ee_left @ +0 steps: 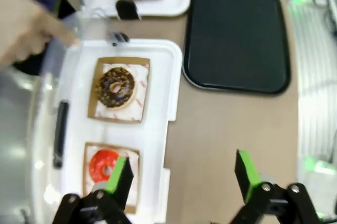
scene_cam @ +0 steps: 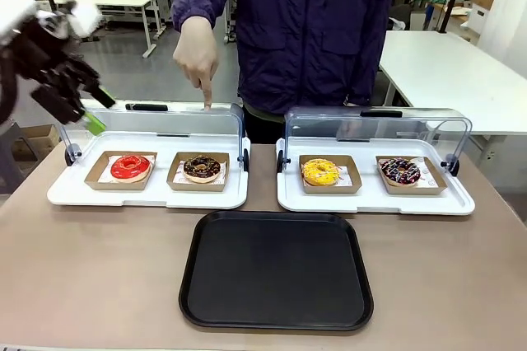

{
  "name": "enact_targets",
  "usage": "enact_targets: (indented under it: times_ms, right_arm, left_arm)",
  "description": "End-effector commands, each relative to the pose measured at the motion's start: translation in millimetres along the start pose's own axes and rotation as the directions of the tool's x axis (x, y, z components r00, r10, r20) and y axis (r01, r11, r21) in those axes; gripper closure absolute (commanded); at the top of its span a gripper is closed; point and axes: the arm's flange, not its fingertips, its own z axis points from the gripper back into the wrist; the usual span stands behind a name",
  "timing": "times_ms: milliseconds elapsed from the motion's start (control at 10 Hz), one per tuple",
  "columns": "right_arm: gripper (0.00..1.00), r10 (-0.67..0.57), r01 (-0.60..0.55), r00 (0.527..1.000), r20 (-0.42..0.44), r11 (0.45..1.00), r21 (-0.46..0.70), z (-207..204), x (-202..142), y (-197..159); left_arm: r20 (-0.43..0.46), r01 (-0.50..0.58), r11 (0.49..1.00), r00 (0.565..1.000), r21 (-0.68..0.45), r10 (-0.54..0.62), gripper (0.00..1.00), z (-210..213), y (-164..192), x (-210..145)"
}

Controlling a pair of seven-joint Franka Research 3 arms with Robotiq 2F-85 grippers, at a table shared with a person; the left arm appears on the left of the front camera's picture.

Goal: Move the second donut from the left to the tray.
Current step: Pick up the Paper togo box containing the Donut indicated by the person and place it on the Handle tray.

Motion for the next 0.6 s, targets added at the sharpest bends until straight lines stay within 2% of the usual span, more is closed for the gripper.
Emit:
enact_targets:
  times_ms: [0, 300, 400, 500]
  right_arm:
    - [0.0, 0.024, -0.024, 0.999, 0.027, 1.0, 0.003, 0, 2, -2]
    - [0.0, 0.024, -0.024, 0.999, 0.027, 1.0, 0.003, 0, 2, -2]
    - [0.0, 0.024, -0.024, 0.999, 0.027, 1.0, 0.003, 0, 2, -2]
    - [0.0, 0.024, -0.024, 0.999, 0.027, 1.0, 0.003, 0, 2, -2]
  left_arm:
    - [-0.13, 0.104, 0.994, 0.986, 0.018, -0.101, 0.0, -38, 6, 21]
    - [-0.246, 0.101, 0.995, 0.964, -0.025, -0.104, 0.0, -104, 14, 41]
    - [-0.29, 0.112, 0.993, 0.952, 0.025, -0.1, 0.0, -124, 19, 42]
    - [-0.335, 0.094, 0.995, 0.939, 0.022, -0.081, 0.0, -145, 25, 38]
